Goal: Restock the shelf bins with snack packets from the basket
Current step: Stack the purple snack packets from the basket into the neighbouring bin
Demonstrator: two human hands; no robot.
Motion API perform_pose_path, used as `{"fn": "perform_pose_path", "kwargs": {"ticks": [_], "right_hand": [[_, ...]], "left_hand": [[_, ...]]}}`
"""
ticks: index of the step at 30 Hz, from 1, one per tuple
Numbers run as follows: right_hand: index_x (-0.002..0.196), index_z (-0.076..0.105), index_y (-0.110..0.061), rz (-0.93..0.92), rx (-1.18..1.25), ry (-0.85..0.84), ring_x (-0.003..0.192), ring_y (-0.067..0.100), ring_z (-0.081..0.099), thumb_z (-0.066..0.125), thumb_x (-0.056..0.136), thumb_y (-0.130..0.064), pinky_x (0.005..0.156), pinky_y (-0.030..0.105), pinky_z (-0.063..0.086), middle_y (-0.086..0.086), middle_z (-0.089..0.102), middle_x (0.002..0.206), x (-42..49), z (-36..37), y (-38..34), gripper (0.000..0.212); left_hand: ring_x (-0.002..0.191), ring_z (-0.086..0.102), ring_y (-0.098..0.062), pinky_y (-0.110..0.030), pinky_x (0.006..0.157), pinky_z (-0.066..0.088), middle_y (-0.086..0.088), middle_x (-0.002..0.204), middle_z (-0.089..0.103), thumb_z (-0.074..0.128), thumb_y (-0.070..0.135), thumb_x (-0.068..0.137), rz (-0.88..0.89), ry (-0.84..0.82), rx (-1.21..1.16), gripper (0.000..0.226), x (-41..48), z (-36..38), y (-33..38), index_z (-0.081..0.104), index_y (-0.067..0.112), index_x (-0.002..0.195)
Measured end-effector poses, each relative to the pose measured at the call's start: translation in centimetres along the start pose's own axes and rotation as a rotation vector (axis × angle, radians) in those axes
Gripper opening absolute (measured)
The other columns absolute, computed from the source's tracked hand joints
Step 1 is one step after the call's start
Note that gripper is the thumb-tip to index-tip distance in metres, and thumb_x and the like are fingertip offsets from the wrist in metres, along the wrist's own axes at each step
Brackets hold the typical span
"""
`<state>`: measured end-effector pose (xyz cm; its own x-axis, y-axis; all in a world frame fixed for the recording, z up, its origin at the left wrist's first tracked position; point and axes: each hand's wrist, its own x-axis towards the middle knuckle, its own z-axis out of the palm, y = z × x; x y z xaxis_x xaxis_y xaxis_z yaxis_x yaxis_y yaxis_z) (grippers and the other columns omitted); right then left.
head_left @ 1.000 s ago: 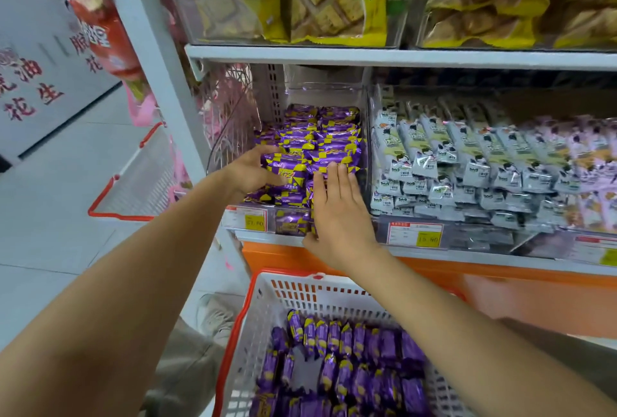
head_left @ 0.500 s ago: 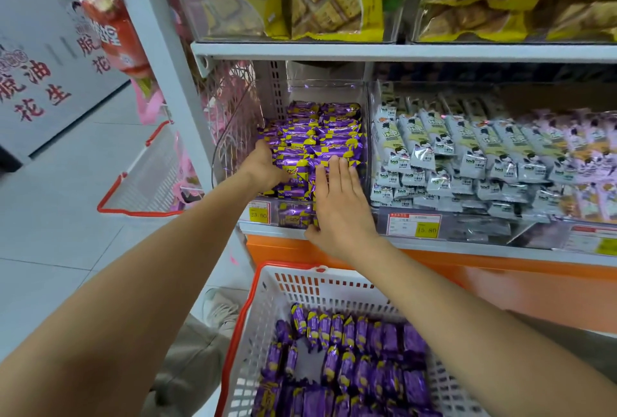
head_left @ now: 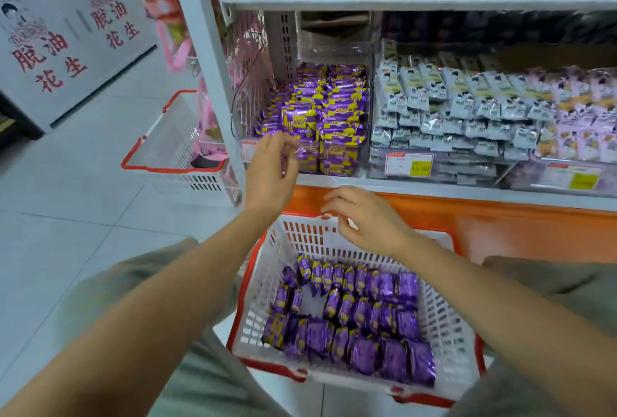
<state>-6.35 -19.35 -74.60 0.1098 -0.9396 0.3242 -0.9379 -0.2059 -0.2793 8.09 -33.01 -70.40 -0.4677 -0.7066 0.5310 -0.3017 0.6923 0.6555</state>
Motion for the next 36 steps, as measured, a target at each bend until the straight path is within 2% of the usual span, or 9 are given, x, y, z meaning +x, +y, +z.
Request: {"fn": "perform_pose_path", "kwargs": {"ticks": [2, 4, 8, 11, 14, 21, 28, 32, 36], "right_hand": [[0.111, 0.067, -0.013, 0.144, 0.034, -0.145, 0.102, 0.025, 0.061, 0.049, 0.088, -0.011, 0.082, 0.033, 0.047, 0.006, 0.062, 0.115, -2.4, 1.5, 0.2, 0.03], [0.122, 0.061, -0.015, 0.342, 0.056, -0.351, 0.11, 0.024, 0.057, 0.053, 0.093, -0.017, 0.09, 0.033, 0.045, 0.005, 0.056, 0.122, -4.7, 3.5, 0.9, 0.03], [0.142, 0.041, -0.014, 0.644, 0.116, -0.772, 0.12, 0.03, 0.051, 0.053, 0.097, -0.032, 0.096, 0.034, 0.044, 0.012, 0.043, 0.14, -8.6, 8.0, 2.3, 0.05], [0.137, 0.043, -0.008, 0.687, 0.165, -0.976, 0.119, 0.034, 0.052, 0.051, 0.097, -0.033, 0.094, 0.036, 0.045, 0.018, 0.047, 0.133, -11.2, 11.3, 2.8, 0.048], [0.129, 0.047, -0.008, 0.73, 0.221, -1.055, 0.119, 0.033, 0.053, 0.055, 0.096, -0.034, 0.092, 0.036, 0.045, 0.018, 0.05, 0.129, -13.5, 14.1, 3.1, 0.043], [0.151, 0.025, -0.013, 0.784, 0.271, -1.082, 0.136, 0.035, 0.037, 0.05, 0.098, -0.034, 0.109, 0.037, 0.036, 0.02, 0.031, 0.151, -15.2, 17.8, 3.0, 0.063], [0.14, 0.04, -0.008, 0.79, 0.279, -1.117, 0.121, 0.037, 0.047, 0.047, 0.098, -0.029, 0.097, 0.039, 0.043, 0.017, 0.038, 0.135, -16.0, 19.4, 2.6, 0.048], [0.14, 0.042, -0.008, 0.799, 0.288, -1.093, 0.122, 0.035, 0.046, 0.051, 0.097, -0.032, 0.099, 0.04, 0.043, 0.016, 0.038, 0.135, -16.1, 19.4, 2.9, 0.05], [0.141, 0.042, -0.009, 0.791, 0.292, -1.089, 0.119, 0.033, 0.048, 0.052, 0.097, -0.033, 0.097, 0.041, 0.044, 0.013, 0.037, 0.135, -16.1, 19.3, 3.1, 0.051]], "left_hand": [[0.069, 0.05, -0.014, -0.029, 0.067, 0.037, 0.005, 0.079, 0.054, 0.049, 0.009, 0.087, -0.117, -0.094, 0.021, 0.021, -2.9, 1.2, -1.1, 0.061, 0.014, 0.104], [0.067, 0.055, -0.018, -0.033, 0.066, 0.041, 0.006, 0.074, 0.057, 0.053, 0.007, 0.089, -0.255, -0.32, 0.093, 0.019, -5.9, 2.7, -2.7, 0.062, 0.015, 0.104], [0.104, 0.061, -0.028, -0.033, 0.087, 0.047, -0.009, 0.111, 0.065, 0.053, 0.014, 0.095, -0.466, -0.906, 0.242, 0.017, -11.8, 6.0, -6.2, 0.063, 0.013, 0.108], [0.113, 0.056, -0.033, -0.035, 0.09, 0.043, -0.015, 0.114, 0.06, 0.051, 0.012, 0.095, -0.484, -1.167, 0.315, 0.015, -15.4, 7.9, -8.1, 0.061, 0.005, 0.103], [0.119, 0.054, -0.03, -0.033, 0.097, 0.042, -0.013, 0.132, 0.056, 0.058, 0.021, 0.093, -0.545, -1.229, 0.386, 0.036, -18.3, 9.1, -10.1, 0.057, 0.01, 0.126], [0.132, 0.036, -0.037, -0.049, 0.103, 0.041, -0.015, 0.15, 0.025, 0.059, 0.029, 0.091, -0.45, -1.365, 0.603, 0.069, -21.2, 11.4, -12.9, 0.024, 0.023, 0.151], [0.144, 0.009, -0.036, -0.067, 0.104, 0.032, -0.009, 0.158, 0.007, 0.055, 0.053, 0.09, -0.411, -1.556, 0.617, 0.078, -23.4, 13.3, -14.0, 0.012, 0.037, 0.153], [0.145, -0.002, -0.044, -0.057, 0.111, 0.031, -0.015, 0.159, -0.006, 0.053, 0.06, 0.09, -0.446, -1.616, 0.495, 0.078, -24.0, 14.2, -13.6, 0.01, 0.042, 0.153], [0.144, 0.0, -0.048, -0.059, 0.106, 0.036, -0.012, 0.16, -0.015, 0.052, 0.061, 0.09, -0.328, -1.646, 0.489, 0.077, -24.6, 14.1, -13.3, 0.002, 0.053, 0.149]]}}
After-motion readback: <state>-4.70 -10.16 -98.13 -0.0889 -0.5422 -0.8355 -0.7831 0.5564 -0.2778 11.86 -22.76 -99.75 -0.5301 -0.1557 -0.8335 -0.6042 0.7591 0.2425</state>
